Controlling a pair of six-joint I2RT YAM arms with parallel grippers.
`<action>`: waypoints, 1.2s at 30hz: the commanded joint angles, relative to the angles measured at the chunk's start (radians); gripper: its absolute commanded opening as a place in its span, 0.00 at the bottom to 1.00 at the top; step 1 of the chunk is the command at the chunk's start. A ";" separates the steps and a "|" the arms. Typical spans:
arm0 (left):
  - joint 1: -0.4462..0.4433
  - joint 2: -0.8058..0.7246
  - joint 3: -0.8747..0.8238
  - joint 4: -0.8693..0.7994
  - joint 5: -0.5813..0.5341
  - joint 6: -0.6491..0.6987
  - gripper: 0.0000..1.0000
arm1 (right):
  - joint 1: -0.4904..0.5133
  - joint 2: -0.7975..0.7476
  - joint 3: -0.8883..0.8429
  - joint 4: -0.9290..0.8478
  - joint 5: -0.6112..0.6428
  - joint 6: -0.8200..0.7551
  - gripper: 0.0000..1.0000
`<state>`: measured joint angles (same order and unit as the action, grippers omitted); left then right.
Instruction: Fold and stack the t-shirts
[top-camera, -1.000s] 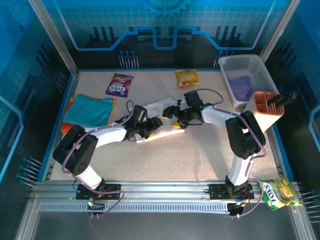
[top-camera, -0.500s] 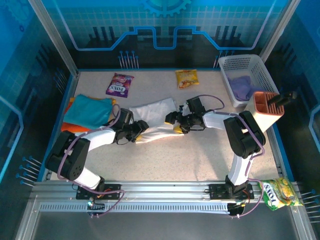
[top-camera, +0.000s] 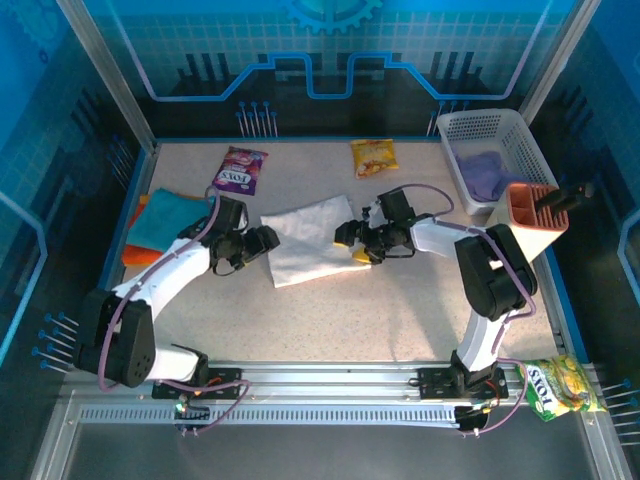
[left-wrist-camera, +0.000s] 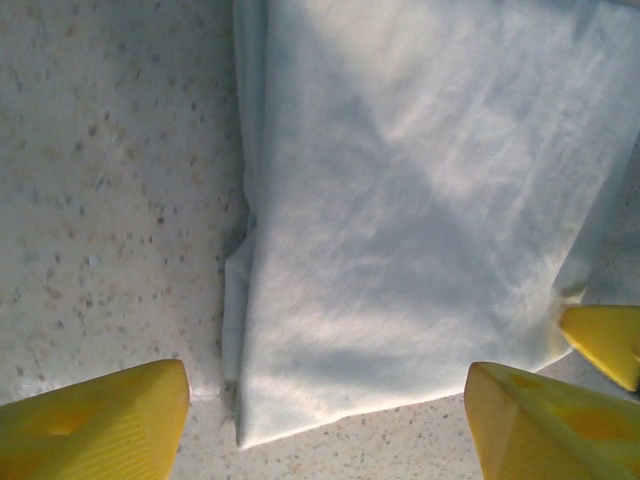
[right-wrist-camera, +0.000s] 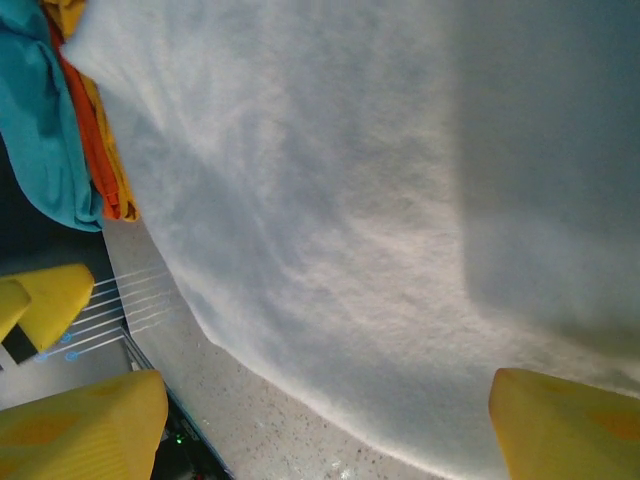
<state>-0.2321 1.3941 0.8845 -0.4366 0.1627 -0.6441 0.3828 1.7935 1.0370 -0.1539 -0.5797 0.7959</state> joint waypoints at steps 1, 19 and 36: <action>0.005 0.091 0.041 -0.085 0.010 0.114 0.75 | -0.022 -0.066 0.058 -0.126 0.018 -0.075 0.85; -0.010 0.458 0.249 -0.019 0.067 0.164 0.67 | -0.115 -0.141 -0.062 -0.100 -0.049 -0.072 0.85; -0.051 0.479 0.245 0.076 0.236 0.088 0.56 | -0.143 -0.152 -0.076 -0.092 -0.074 -0.069 0.84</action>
<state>-0.2535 1.8580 1.1362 -0.4423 0.2722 -0.5323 0.2581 1.6711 0.9787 -0.2390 -0.6224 0.7353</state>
